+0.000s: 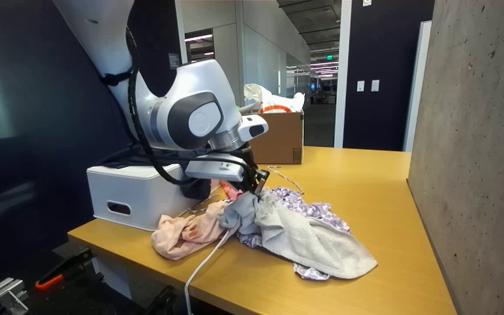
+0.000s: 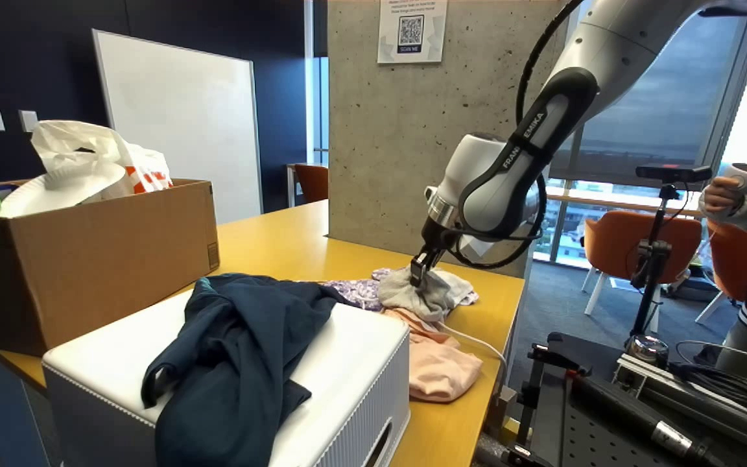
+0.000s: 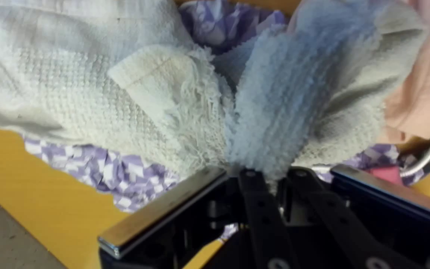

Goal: Place the items on the table on top of the white storage container.

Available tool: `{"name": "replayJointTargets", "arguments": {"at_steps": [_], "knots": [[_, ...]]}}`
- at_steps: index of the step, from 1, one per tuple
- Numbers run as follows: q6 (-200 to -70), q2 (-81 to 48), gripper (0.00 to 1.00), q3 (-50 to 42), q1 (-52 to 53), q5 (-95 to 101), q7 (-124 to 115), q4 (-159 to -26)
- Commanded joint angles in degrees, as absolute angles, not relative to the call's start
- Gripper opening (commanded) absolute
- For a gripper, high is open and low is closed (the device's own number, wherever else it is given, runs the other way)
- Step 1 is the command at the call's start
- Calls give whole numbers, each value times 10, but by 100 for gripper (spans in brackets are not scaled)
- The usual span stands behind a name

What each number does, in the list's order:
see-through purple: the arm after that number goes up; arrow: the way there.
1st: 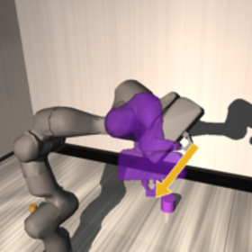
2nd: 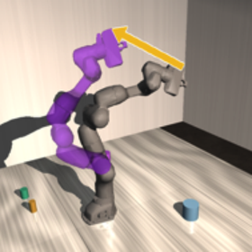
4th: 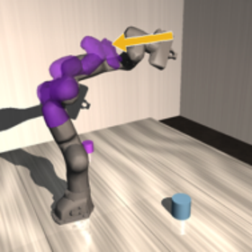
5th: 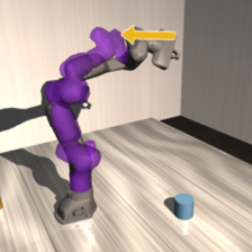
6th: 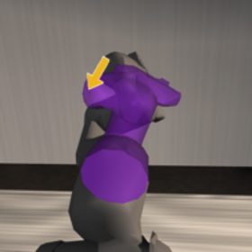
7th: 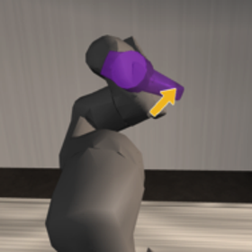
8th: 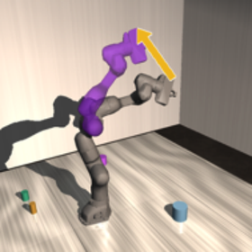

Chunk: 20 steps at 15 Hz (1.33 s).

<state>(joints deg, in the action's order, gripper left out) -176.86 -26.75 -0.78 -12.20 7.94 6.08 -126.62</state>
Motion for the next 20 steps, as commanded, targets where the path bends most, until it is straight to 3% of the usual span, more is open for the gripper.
{"name": "replayJointTargets", "arguments": {"at_steps": [1,8,15,20], "knots": [[-1766,-202,3,-69,-64,86,47,-1270],[-1757,-223,3,-224,129,170,-67,-1180],[-1718,-195,3,-373,398,274,-219,-1133],[-1669,-121,3,-408,547,352,-298,-1154]]}}
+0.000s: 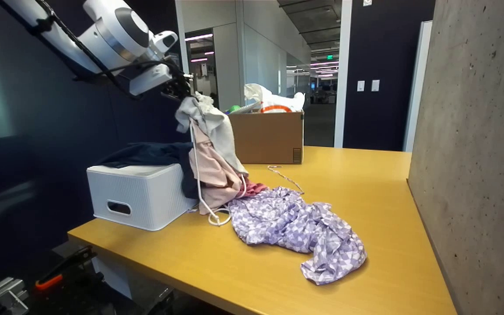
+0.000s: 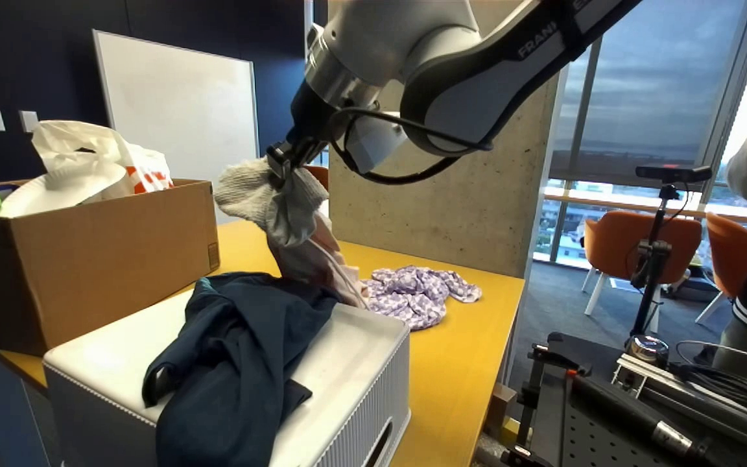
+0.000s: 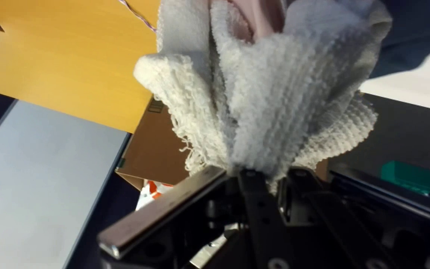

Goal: Place the items on the table on top of the white storage container.

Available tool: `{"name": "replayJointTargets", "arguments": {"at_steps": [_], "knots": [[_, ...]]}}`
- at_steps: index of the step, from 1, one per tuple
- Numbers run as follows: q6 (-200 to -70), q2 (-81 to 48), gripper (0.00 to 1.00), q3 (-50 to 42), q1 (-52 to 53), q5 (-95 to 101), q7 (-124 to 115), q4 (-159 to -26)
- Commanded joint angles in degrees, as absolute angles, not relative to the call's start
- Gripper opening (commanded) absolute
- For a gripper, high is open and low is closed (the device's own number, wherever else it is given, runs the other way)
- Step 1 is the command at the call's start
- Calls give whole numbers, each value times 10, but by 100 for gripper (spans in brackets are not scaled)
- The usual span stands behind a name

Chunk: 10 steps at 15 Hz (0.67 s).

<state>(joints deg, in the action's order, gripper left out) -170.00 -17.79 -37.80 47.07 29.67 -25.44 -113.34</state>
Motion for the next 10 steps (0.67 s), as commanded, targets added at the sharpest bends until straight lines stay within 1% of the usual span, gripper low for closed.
{"name": "replayJointTargets", "arguments": {"at_steps": [1,5,8,9,10], "knots": [[-1658,-103,3,-405,570,368,-311,-1161],[-1580,-24,3,-365,644,390,-341,-1195],[-1540,19,3,-326,664,305,-296,-1244],[-1538,26,3,-225,566,268,-277,-1262],[-1540,26,3,-195,534,226,-252,-1277]]}}
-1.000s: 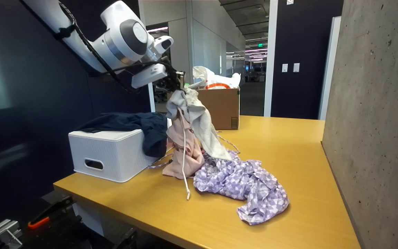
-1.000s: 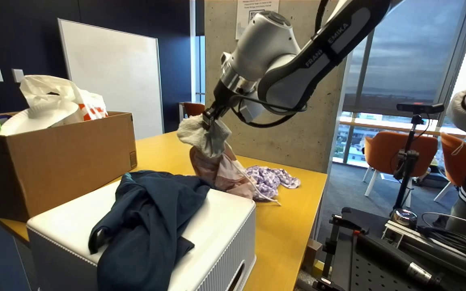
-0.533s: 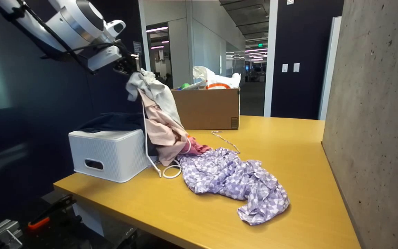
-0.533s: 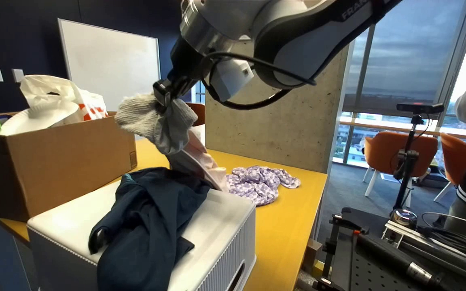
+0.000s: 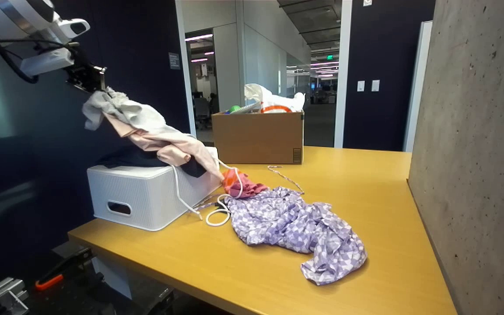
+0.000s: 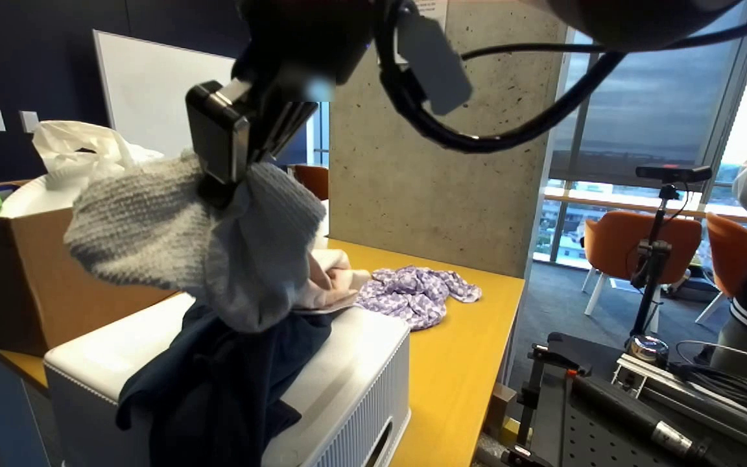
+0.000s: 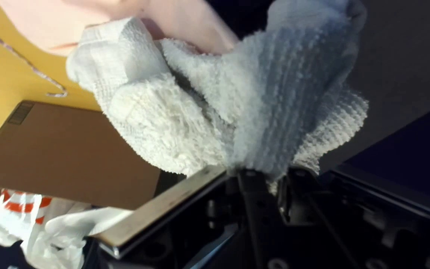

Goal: Place the items on the table on top of the white storage container.

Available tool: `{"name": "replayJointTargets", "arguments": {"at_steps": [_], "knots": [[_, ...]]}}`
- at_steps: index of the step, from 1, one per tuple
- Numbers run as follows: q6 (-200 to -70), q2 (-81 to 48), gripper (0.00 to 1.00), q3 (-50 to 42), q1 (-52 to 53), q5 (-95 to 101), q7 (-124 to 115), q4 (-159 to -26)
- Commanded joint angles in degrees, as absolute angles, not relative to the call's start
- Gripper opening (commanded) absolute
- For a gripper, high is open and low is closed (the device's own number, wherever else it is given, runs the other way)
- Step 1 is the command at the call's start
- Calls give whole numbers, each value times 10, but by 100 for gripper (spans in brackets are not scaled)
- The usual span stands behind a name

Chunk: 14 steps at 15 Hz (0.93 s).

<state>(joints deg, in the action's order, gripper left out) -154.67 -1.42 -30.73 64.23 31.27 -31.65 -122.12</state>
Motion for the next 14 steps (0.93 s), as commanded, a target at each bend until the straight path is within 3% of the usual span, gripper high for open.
{"name": "replayJointTargets", "arguments": {"at_steps": [1,9,14], "knots": [[-1541,25,3,-164,494,191,-229,-1289],[-1622,-89,3,-15,202,136,-99,-1264],[-1672,-224,3,-62,210,187,-122,-1188]]}}
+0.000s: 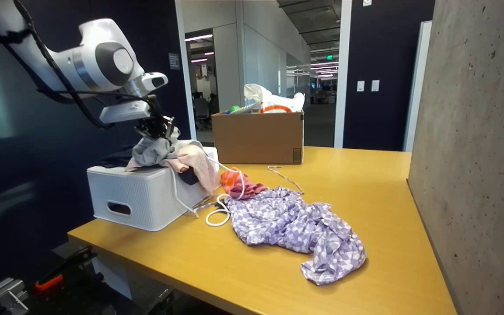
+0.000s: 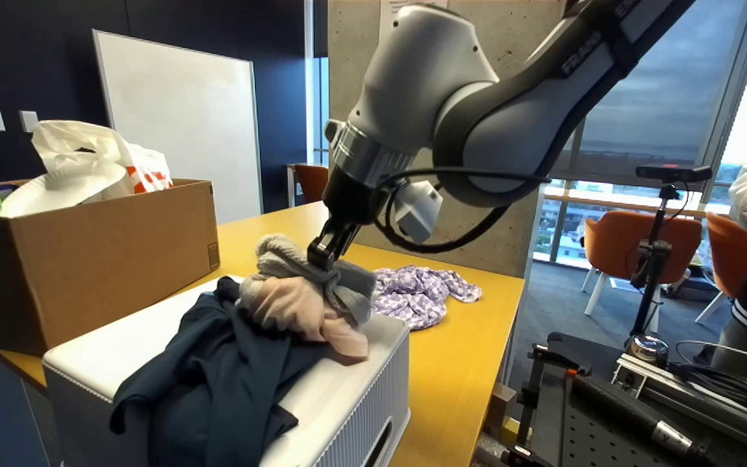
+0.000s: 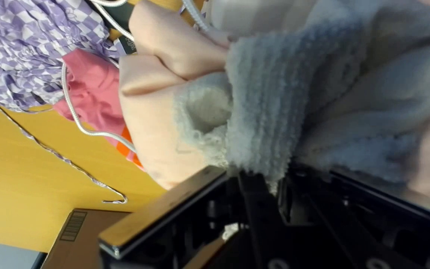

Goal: Place the items on the table on top of the white storage container.

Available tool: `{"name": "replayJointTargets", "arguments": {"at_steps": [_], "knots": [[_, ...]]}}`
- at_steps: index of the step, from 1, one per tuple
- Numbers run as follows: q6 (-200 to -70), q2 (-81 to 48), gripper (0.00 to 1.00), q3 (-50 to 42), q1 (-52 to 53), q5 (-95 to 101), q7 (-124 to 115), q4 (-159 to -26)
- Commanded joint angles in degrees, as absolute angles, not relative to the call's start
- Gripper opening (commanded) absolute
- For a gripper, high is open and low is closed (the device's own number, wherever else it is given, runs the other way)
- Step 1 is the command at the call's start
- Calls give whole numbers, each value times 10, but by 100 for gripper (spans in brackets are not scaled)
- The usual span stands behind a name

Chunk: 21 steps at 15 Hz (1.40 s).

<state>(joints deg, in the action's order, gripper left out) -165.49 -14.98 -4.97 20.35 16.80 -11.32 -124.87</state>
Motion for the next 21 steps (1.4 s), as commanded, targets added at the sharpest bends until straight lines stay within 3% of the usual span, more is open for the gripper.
{"name": "replayJointTargets", "arguments": {"at_steps": [1,2,4,11,15,21], "knots": [[-1675,-236,3,-63,212,188,-122,-1176],[-1673,-232,36,-59,213,184,-122,-1171],[-1658,-191,44,-58,226,187,-130,-1187],[-1489,31,95,20,192,169,-160,-1264],[-1409,122,100,23,111,174,-149,-1277],[-1502,83,100,-38,-19,156,-74,-1326]]}}
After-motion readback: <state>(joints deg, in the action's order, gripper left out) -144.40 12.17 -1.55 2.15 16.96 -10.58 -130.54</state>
